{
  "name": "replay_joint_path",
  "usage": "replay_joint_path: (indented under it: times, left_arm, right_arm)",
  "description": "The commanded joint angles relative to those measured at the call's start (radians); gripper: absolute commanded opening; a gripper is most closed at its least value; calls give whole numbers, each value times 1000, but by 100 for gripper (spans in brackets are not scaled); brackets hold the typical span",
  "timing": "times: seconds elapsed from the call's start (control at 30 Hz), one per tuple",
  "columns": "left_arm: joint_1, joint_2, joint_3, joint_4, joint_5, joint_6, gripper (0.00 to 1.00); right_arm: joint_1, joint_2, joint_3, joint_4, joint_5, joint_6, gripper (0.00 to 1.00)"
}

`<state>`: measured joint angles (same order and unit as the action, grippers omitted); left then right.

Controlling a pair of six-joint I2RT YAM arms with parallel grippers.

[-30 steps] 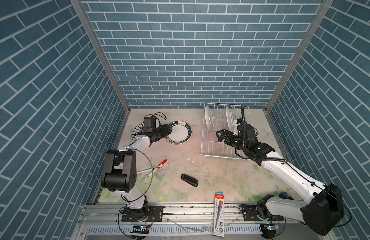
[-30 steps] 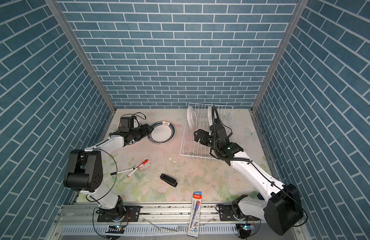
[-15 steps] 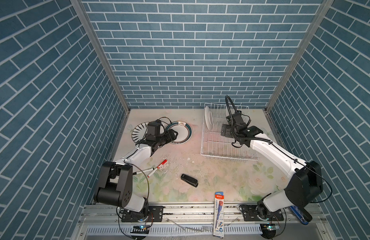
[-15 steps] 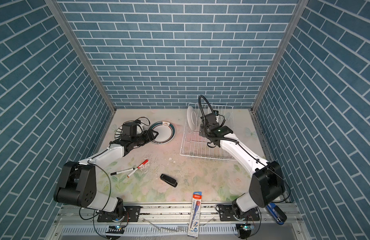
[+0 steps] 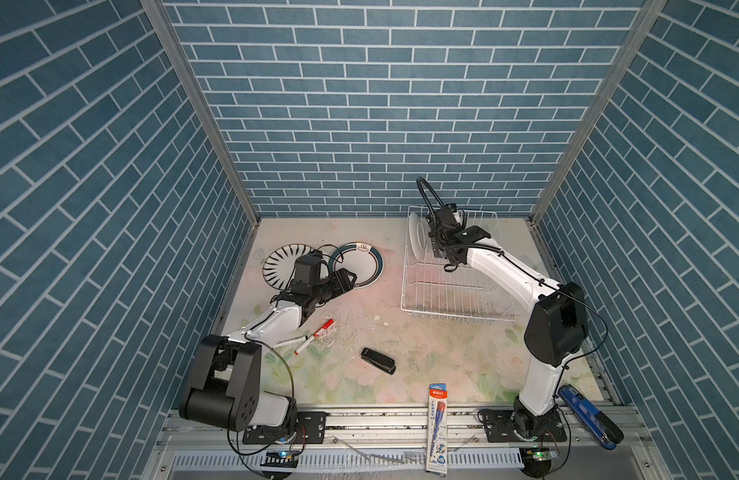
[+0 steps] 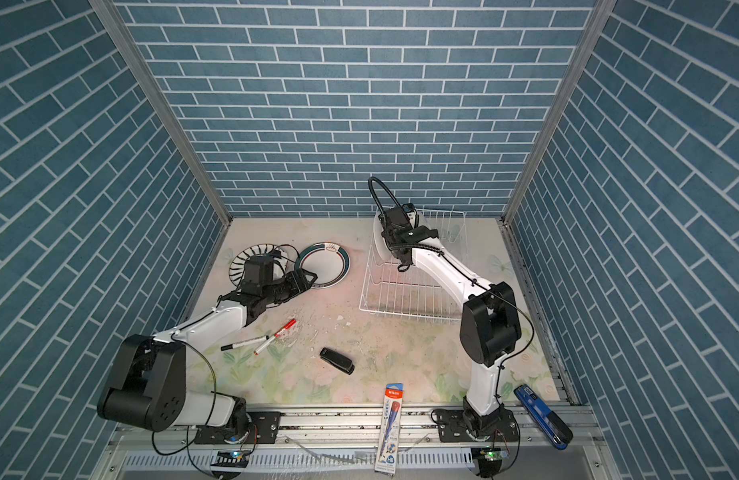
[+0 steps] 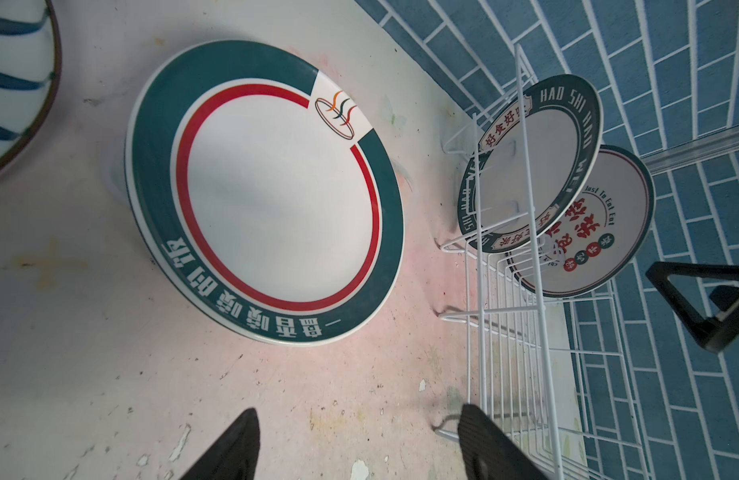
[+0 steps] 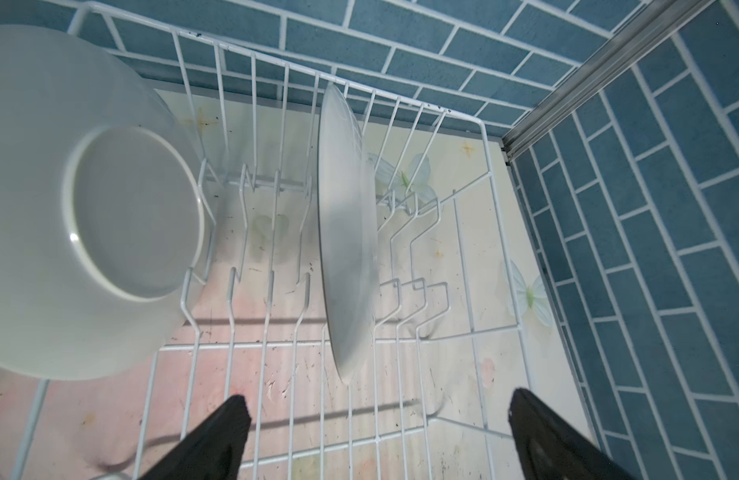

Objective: Unload the plates from the dish rack
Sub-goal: 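Move the right gripper over the rack and lower it onto the next white plate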

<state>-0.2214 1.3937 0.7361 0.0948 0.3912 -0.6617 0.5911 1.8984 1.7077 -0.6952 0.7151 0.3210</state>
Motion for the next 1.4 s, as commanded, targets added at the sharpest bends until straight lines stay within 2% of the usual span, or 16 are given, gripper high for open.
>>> replay_joint_path:
  times: [0.0, 0.23, 0.53, 0.73, 0.9, 1.37]
  left_arm:
    - [-4, -32, 5, -39, -13, 32, 78]
    - [-4, -47, -12, -43, -11, 25, 78]
    - [-4, -51, -14, -52, -5, 15, 78]
    - [-4, -50, -5, -61, -4, 19, 78]
    - [-4, -49, -3, -64, -5, 18, 77]
    - [-3, -49, 2, -72, -5, 22, 77]
  right_arm:
    - [5, 55, 74, -58, 79, -60, 98]
    - [6, 149, 168, -53, 132, -86, 94]
    - [2, 246, 253, -30, 203, -124, 69]
    - [-10, 278, 274, -15, 212, -122, 61]
    - [-29, 284, 275, -13, 187, -98, 46]
    - [-68, 288, 280, -4, 137, -29, 36]
